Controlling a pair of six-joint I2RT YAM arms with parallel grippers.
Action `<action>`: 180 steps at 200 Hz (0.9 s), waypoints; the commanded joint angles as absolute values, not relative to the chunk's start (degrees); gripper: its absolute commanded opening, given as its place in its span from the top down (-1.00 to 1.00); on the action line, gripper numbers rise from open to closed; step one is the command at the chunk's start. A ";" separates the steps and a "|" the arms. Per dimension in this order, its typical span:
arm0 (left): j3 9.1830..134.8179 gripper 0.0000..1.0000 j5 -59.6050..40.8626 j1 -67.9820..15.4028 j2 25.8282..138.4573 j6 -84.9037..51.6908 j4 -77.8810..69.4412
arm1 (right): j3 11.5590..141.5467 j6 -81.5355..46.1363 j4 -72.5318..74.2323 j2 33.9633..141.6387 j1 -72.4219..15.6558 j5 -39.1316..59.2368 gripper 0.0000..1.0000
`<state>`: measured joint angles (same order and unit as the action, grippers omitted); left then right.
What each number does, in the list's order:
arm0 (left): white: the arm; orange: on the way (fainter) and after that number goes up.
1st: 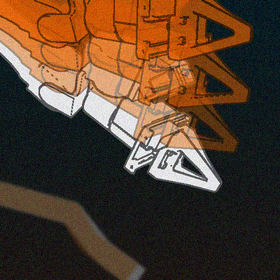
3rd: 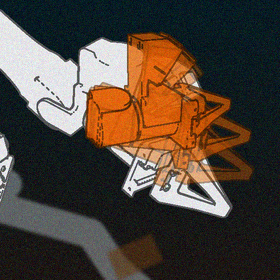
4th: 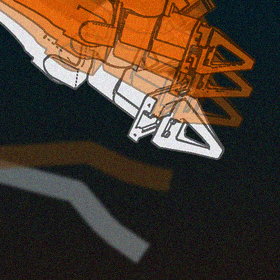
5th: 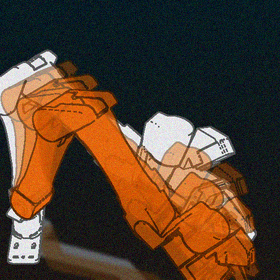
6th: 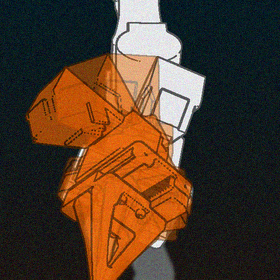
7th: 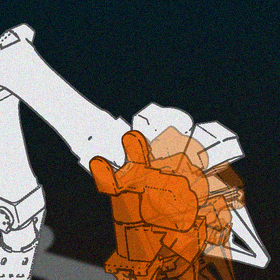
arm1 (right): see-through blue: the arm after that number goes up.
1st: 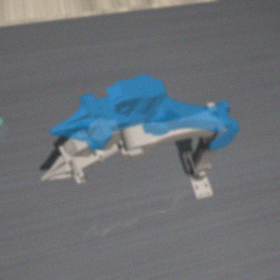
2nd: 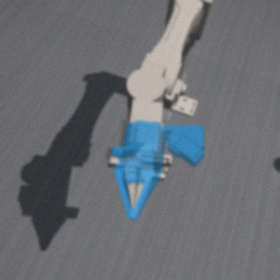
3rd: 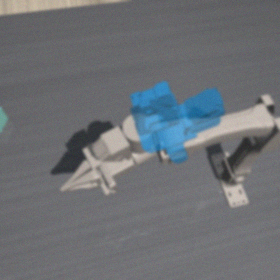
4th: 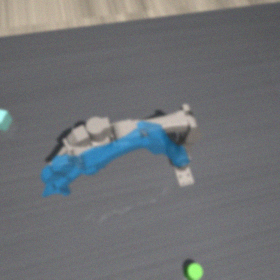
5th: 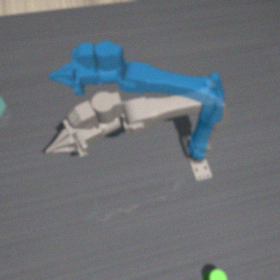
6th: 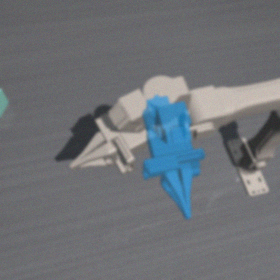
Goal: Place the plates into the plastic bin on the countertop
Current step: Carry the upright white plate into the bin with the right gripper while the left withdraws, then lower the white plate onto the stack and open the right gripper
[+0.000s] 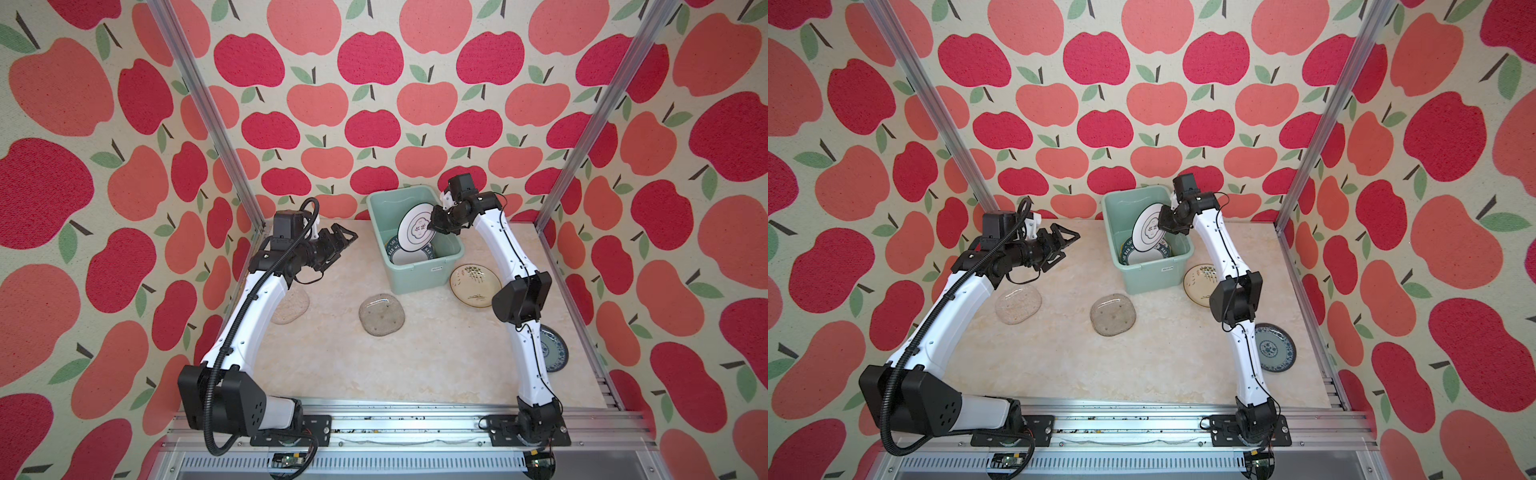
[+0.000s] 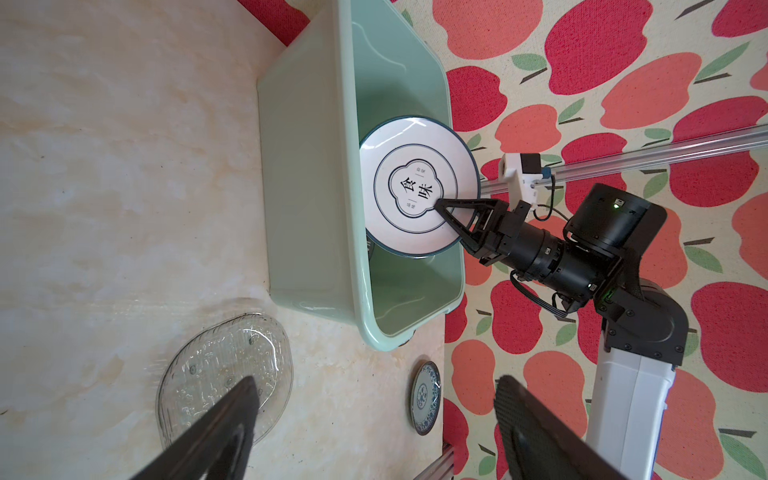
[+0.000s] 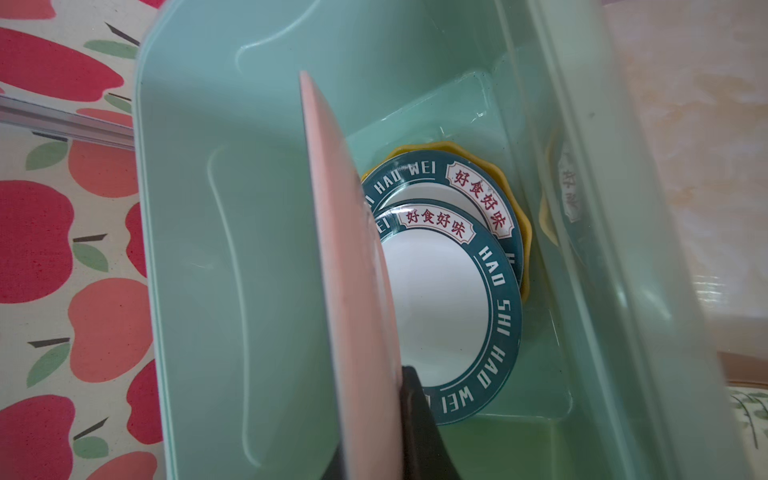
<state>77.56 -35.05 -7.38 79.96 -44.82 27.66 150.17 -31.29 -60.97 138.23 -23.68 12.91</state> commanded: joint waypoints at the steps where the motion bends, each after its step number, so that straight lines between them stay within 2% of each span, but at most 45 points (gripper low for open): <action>1: 77.75 -0.83 -36.22 -7.00 80.88 -43.32 26.54 | 148.29 -29.57 -57.42 138.46 -24.41 13.73 1.00; 54: 78.13 -0.83 -35.43 -7.10 80.77 -43.51 28.51 | 145.71 -31.53 -53.45 141.55 -24.60 16.03 0.99; 96: 78.12 -0.82 -34.63 -7.04 80.09 -43.51 29.85 | 144.54 -31.49 -52.37 142.34 -24.61 16.44 0.75; 143: 78.76 -0.82 -33.97 -7.05 79.59 -43.72 30.98 | 142.37 -31.46 -51.74 142.38 -24.52 15.87 0.68; 180: 78.97 -0.83 -33.44 -7.07 78.83 -43.85 31.86 | 141.14 -31.64 -51.76 142.22 -24.52 14.56 0.36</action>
